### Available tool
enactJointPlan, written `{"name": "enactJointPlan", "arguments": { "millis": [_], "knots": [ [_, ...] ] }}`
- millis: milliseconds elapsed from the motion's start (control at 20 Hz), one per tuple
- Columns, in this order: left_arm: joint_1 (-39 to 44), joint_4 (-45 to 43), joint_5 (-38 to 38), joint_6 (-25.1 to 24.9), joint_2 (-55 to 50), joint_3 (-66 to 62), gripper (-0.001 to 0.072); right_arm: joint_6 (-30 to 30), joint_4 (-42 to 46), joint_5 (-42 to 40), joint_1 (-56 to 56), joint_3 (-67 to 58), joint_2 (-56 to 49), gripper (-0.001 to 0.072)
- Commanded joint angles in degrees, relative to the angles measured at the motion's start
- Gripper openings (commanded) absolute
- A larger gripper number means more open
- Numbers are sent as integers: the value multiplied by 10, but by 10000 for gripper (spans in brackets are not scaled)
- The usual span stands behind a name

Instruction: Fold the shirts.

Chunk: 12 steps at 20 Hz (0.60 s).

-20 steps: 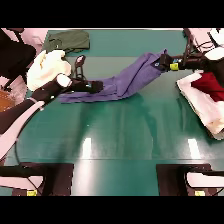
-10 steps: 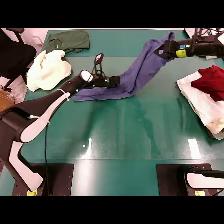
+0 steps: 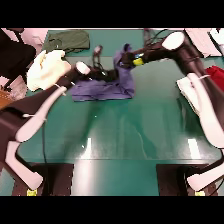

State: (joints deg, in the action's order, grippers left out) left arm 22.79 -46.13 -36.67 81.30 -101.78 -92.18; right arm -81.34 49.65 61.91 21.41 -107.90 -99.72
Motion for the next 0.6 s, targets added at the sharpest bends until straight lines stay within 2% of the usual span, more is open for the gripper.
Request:
{"name": "enactJointPlan", "arguments": {
  "millis": [0,50,150,300,450,550],
  "knots": [
    [-68,-333,-107,219,111,-4,20,-26,-1,-14,64,-75,-79,23],
    [-90,-447,-149,245,153,-4,21,-31,-2,-24,80,-98,-102,23],
    [-133,-557,-202,237,226,-4,22,-38,-13,-69,108,-106,-132,23],
    [-179,-559,-234,189,303,-4,22,-37,-85,-156,144,-77,-167,23],
    [-191,-558,-266,187,341,-3,22,-26,-153,-194,172,-104,-223,32],
    [-191,-556,-268,188,355,-3,22,60,-289,-202,173,-108,-247,402]
  ]
}}
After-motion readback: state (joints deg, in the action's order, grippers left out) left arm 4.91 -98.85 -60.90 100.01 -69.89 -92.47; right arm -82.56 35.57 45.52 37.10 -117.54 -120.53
